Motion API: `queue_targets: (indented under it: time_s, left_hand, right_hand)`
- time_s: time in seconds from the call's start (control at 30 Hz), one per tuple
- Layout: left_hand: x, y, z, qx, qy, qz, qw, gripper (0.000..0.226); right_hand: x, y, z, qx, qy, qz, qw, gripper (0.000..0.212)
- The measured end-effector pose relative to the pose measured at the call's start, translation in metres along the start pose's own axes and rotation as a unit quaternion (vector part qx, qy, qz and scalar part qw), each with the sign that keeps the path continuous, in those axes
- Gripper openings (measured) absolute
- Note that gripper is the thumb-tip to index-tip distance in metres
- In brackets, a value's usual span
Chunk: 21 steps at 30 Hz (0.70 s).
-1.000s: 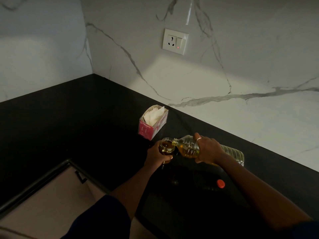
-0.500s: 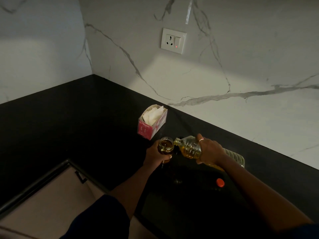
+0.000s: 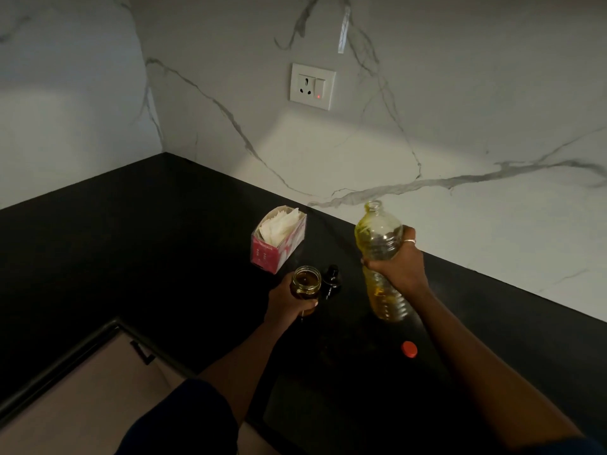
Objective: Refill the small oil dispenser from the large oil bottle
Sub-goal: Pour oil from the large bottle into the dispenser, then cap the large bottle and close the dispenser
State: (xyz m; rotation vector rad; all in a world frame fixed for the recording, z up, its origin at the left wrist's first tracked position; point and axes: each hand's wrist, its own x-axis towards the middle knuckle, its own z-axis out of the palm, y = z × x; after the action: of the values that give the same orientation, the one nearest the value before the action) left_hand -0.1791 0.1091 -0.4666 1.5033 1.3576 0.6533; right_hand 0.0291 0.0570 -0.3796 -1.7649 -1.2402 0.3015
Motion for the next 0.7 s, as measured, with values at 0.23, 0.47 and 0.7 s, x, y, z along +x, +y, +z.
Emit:
queue_targets:
  time_s: [0.23, 0.47, 0.7]
  left_hand:
    - [0.001, -0.004, 0.000, 0.004, -0.001, 0.012, 1.000, 0.080]
    - [0.006, -0.005, 0.002, 0.011, -0.002, 0.010, 1.000, 0.080]
    - [0.012, -0.012, 0.007, 0.009, 0.005, 0.012, 1.000, 0.080]
  right_hand:
    - [-0.010, 0.012, 0.020, 0.110, 0.075, 0.058, 0.989, 0.087]
    - [-0.019, 0.028, 0.027, 0.151, 0.095, 0.092, 0.980, 0.087]
    - [-0.017, 0.031, 0.026, 0.145, 0.072, 0.092, 0.983, 0.087]
